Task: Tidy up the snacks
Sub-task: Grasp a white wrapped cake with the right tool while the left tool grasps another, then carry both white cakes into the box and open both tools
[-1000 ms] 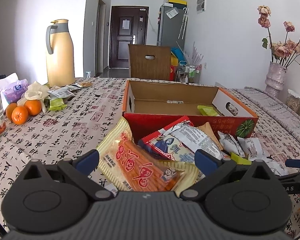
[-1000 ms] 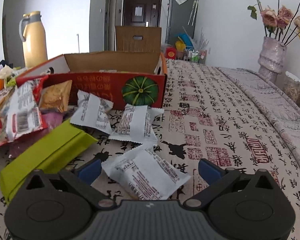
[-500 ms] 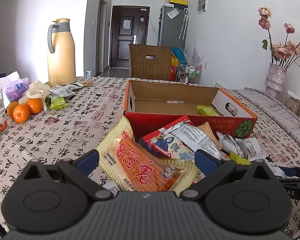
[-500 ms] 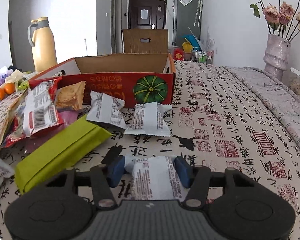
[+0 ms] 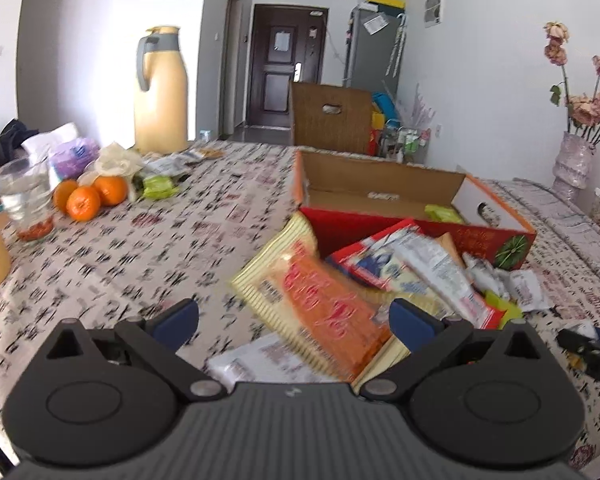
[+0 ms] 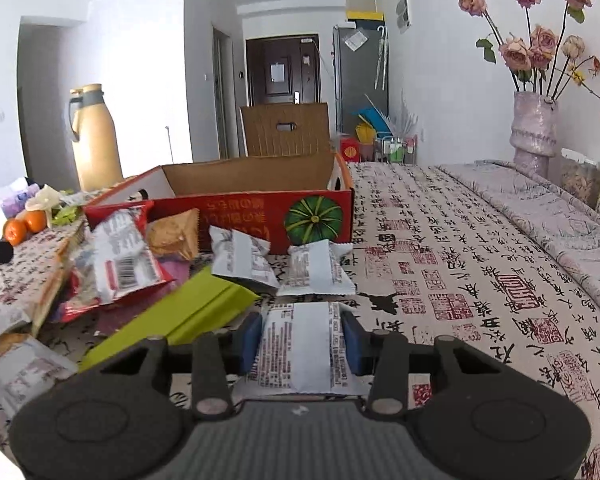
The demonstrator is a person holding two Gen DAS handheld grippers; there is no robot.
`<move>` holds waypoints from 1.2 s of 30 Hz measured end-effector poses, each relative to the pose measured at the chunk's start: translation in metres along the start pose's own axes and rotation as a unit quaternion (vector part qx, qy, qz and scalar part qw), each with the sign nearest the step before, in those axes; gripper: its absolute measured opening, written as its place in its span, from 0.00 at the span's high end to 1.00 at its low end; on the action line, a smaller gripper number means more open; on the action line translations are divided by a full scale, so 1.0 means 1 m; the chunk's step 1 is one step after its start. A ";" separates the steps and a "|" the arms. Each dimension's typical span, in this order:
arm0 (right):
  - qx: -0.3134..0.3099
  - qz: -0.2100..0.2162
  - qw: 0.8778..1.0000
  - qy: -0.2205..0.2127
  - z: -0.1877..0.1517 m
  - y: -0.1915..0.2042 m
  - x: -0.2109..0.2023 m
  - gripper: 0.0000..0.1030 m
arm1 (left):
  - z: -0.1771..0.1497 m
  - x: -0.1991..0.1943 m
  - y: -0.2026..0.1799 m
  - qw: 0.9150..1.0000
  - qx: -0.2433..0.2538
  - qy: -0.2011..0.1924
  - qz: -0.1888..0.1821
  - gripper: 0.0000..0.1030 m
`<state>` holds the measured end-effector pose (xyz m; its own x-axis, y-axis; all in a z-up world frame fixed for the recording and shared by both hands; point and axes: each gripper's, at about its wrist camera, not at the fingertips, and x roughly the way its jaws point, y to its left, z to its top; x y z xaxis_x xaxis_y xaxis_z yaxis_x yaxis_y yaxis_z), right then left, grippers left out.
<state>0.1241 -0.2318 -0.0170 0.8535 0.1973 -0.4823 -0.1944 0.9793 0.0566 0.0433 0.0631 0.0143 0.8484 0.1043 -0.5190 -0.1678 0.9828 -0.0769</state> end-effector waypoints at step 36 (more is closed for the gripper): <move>0.004 -0.006 1.000 0.014 -0.019 0.014 -0.008 0.59 | -0.014 0.048 0.017 0.993 -0.020 0.102 0.051 0.58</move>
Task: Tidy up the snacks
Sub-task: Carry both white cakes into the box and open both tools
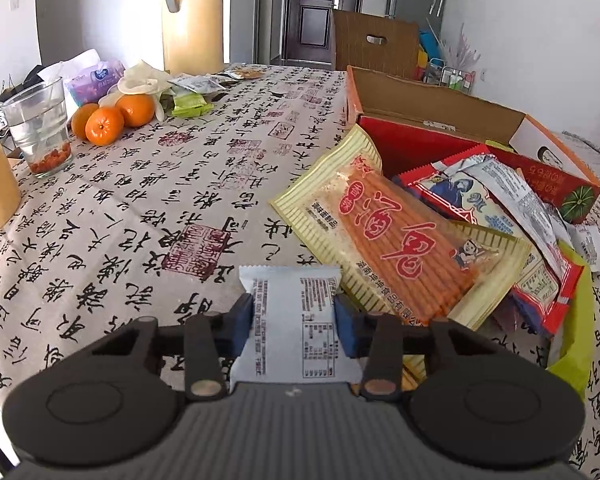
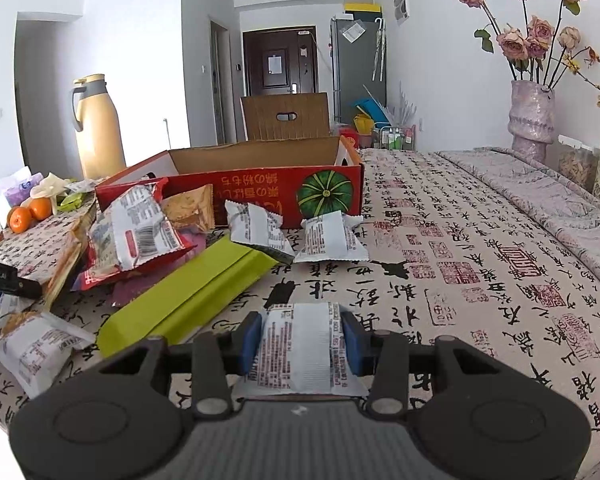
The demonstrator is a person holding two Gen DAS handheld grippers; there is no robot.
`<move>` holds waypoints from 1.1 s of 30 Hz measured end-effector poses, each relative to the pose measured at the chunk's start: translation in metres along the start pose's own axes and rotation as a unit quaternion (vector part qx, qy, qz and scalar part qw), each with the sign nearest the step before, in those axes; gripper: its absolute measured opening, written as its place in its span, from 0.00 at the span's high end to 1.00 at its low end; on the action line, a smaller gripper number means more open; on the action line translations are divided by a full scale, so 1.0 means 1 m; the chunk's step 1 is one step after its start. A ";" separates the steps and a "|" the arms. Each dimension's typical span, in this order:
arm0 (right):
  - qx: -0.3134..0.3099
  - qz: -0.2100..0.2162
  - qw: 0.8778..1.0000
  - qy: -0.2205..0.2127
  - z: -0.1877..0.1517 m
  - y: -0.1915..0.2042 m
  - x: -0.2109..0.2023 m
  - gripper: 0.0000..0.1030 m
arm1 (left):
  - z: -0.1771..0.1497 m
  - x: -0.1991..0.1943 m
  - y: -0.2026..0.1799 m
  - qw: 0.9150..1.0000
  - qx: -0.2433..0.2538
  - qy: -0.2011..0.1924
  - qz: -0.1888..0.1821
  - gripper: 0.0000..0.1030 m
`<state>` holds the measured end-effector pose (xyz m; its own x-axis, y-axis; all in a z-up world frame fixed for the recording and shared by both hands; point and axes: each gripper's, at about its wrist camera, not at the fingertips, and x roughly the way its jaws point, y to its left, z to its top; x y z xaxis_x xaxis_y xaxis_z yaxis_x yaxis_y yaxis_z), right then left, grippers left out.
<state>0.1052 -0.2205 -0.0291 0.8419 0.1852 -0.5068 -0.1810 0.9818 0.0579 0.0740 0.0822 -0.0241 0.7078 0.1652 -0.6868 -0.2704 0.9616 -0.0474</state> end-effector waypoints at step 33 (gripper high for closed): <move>-0.021 -0.004 0.995 -0.101 0.106 0.010 0.028 0.59 | 0.108 -0.043 -0.068 0.982 0.078 -0.158 -0.067 0.58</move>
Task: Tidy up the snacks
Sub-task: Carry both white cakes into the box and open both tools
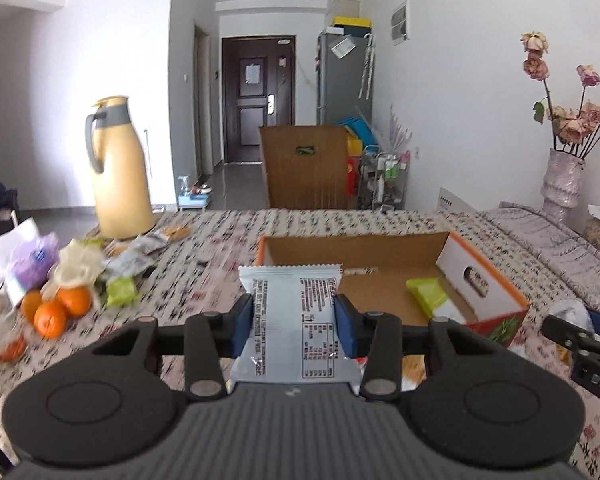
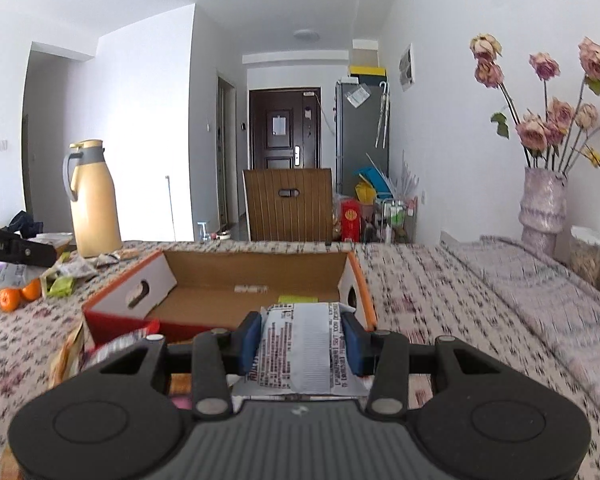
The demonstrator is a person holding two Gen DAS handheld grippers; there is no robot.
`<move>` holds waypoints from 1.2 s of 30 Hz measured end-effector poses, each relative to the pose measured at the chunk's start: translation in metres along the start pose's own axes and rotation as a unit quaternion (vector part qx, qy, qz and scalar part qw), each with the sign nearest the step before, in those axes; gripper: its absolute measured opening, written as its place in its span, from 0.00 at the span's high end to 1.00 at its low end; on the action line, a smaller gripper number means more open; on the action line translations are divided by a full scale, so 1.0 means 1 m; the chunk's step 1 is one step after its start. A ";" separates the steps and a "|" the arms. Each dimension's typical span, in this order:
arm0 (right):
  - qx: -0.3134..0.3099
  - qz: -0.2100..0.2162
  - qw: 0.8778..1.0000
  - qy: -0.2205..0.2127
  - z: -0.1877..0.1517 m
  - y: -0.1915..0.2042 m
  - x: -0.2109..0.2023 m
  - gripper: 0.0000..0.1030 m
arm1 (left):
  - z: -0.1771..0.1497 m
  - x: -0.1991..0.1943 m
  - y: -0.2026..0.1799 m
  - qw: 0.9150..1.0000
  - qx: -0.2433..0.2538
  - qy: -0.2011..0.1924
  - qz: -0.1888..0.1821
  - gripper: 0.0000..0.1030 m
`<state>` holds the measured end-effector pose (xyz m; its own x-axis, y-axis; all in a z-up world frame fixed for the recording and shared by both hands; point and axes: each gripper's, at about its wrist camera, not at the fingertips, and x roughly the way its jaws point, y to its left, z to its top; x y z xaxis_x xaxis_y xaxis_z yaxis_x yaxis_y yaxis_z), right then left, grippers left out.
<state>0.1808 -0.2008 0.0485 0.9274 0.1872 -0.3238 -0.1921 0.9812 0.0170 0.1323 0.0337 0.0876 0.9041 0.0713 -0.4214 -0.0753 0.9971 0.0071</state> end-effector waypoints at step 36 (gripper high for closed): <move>0.021 0.018 0.999 0.041 0.022 0.000 0.146 0.46 | 0.011 0.125 -0.025 0.999 0.016 0.036 -0.028 0.25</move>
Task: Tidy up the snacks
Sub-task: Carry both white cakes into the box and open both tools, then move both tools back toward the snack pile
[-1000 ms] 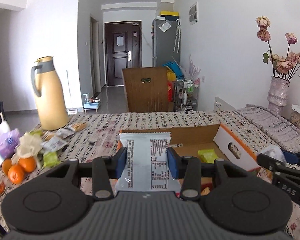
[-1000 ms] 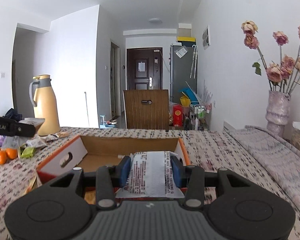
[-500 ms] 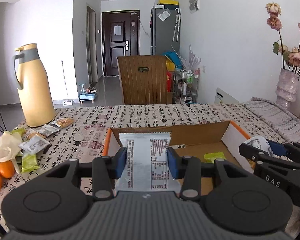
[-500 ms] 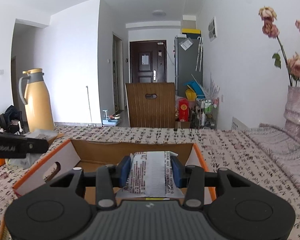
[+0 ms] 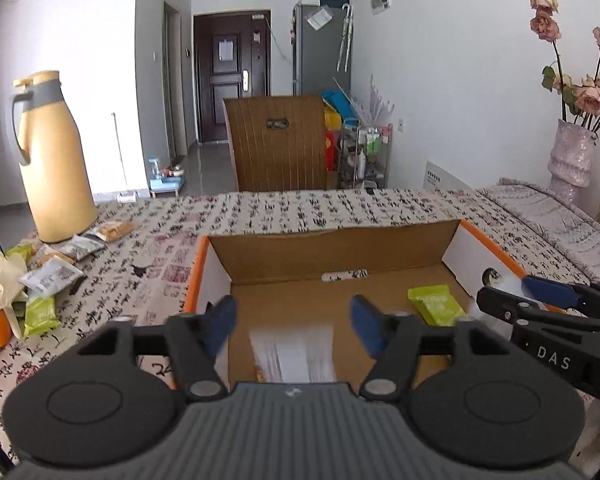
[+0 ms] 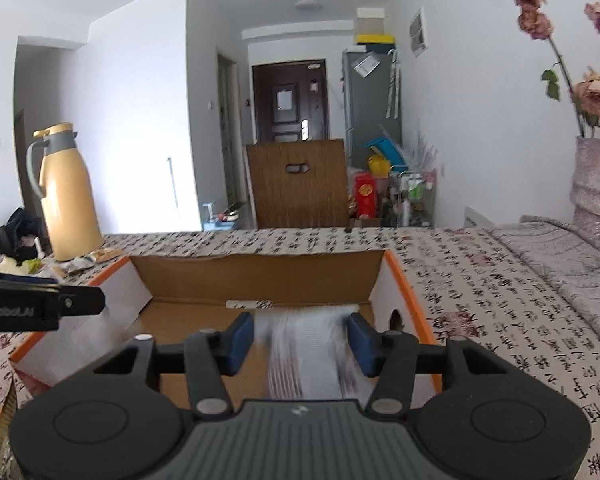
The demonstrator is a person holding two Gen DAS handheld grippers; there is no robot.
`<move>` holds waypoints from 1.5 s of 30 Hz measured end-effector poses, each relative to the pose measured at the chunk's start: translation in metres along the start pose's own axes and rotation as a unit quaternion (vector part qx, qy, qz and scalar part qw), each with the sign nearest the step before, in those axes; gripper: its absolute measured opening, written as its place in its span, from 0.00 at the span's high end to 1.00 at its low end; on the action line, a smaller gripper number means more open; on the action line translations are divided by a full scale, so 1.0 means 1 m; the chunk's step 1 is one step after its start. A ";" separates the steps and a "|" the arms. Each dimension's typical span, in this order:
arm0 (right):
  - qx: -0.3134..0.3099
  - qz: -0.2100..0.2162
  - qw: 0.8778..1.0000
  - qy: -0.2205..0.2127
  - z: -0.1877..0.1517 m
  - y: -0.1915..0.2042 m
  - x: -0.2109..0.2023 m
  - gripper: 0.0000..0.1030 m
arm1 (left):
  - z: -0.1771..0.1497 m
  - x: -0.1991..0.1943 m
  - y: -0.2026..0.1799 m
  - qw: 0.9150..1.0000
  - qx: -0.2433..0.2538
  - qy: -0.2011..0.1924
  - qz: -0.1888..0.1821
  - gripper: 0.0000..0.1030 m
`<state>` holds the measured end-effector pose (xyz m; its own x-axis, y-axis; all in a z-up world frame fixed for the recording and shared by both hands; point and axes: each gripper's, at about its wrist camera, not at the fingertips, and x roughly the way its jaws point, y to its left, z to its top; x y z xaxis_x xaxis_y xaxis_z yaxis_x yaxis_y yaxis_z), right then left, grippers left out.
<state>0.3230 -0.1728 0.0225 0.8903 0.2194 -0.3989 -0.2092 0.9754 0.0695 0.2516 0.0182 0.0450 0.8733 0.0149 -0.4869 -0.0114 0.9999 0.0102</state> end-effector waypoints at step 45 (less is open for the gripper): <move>-0.011 -0.006 1.000 -0.028 -0.018 0.022 -0.119 0.00 | -0.014 -0.119 -0.002 0.998 0.007 -0.049 0.028 0.00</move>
<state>0.2049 -0.1776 0.0548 0.9142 0.2093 -0.3469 -0.2066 0.9774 0.0454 0.1409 0.0141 0.0907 0.9153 0.0706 -0.3966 -0.0562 0.9973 0.0478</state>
